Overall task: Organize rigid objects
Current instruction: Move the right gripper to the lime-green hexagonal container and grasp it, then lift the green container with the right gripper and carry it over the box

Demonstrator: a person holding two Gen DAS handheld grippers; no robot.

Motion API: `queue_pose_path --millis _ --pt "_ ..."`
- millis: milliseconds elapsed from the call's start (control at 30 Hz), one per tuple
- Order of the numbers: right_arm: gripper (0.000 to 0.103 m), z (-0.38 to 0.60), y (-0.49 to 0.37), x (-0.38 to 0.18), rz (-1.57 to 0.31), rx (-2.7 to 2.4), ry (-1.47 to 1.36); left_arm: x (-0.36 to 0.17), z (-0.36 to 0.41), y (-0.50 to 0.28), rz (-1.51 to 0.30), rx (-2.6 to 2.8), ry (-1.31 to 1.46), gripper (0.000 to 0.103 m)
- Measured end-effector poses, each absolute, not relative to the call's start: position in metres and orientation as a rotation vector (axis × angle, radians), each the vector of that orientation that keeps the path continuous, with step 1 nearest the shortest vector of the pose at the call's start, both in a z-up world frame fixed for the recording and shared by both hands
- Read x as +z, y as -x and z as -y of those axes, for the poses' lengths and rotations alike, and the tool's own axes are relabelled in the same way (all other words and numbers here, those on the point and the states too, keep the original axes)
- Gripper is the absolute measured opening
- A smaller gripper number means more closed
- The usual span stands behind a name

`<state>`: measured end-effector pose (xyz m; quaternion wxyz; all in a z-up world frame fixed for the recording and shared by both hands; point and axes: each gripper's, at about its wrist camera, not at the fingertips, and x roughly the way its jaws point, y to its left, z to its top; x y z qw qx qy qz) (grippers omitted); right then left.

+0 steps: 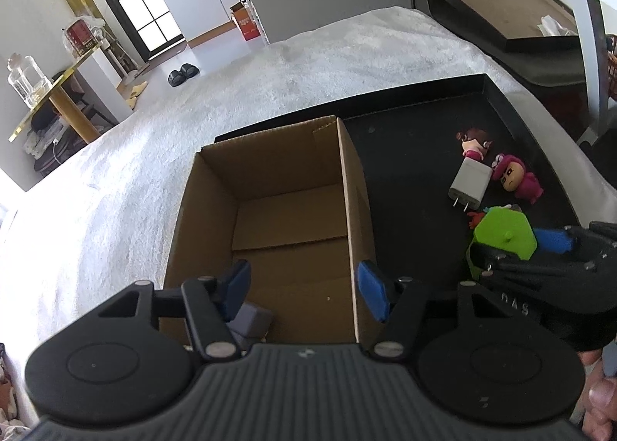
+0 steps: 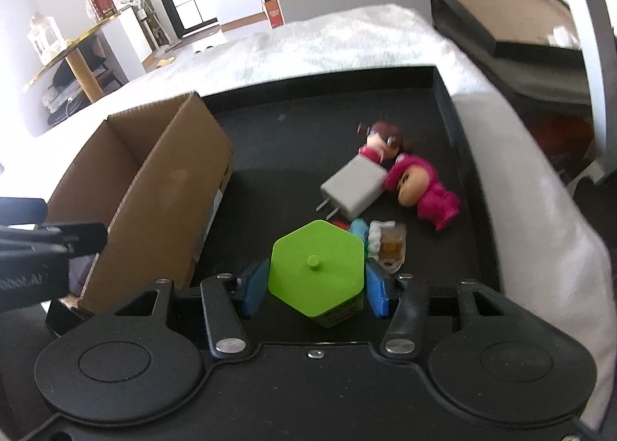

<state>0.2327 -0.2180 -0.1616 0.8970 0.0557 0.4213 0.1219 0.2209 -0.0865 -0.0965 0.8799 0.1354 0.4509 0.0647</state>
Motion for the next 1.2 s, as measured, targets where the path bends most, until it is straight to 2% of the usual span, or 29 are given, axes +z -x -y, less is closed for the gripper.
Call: queue_pose_path --millis 533,1200 --pt "0.051 0.200 -0.226 -0.121 -0.831 0.216 -0.052 -0.085 0.055 -0.212 -0.912 0.160 -0.226 0.061" --pt "0.052 0.131 -0.228 -0.067 -0.762 0.282 0.047 -0.053 -0.018 -0.207 -0.876 0.222 -0.164 0.061"
